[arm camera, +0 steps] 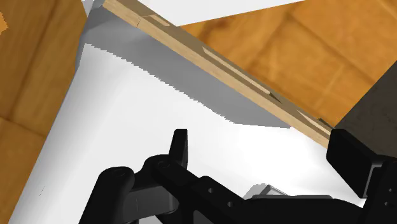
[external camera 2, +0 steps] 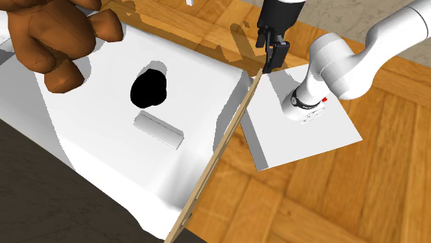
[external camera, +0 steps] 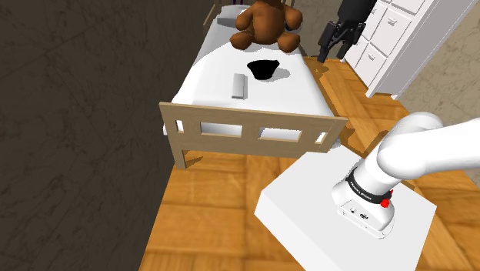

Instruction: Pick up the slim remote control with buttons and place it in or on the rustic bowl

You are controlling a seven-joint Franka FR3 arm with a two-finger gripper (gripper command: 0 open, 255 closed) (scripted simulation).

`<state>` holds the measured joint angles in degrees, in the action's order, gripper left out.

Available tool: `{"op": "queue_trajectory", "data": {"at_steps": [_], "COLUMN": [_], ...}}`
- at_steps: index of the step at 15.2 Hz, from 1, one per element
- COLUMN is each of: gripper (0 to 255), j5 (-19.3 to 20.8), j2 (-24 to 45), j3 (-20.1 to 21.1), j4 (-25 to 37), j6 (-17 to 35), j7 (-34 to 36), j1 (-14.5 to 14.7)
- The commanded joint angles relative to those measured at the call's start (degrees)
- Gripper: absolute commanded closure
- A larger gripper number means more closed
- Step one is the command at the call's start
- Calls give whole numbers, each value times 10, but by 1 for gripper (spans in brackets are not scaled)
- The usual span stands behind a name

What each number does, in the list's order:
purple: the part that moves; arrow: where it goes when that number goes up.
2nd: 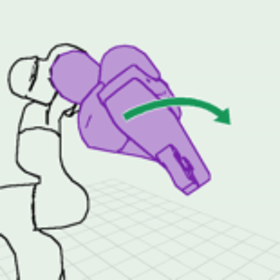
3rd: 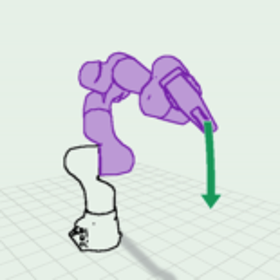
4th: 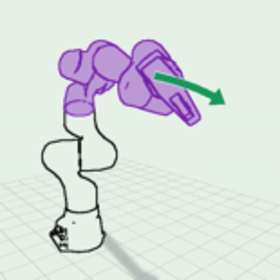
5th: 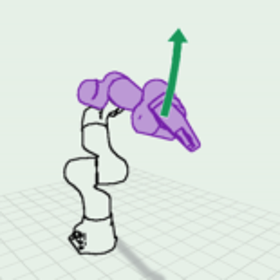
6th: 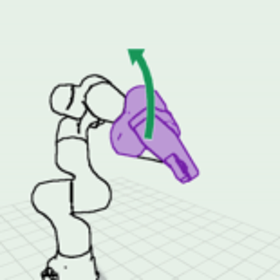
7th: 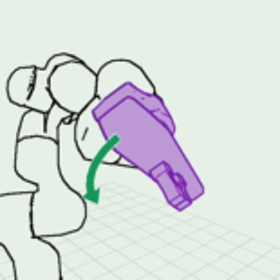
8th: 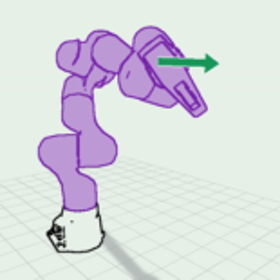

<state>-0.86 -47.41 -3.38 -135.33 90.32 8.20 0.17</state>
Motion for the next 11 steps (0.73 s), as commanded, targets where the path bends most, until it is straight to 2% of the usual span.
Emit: {"op": "queue_trajectory", "data": {"at_steps": [1, 11], "gripper": [0, 0], "j5": [0, -14], "j2": [0, 196], "j3": [0, 40], "j4": [0, 37], "j6": [0, 155], "j7": [0, 86], "j1": [0, -6]}}
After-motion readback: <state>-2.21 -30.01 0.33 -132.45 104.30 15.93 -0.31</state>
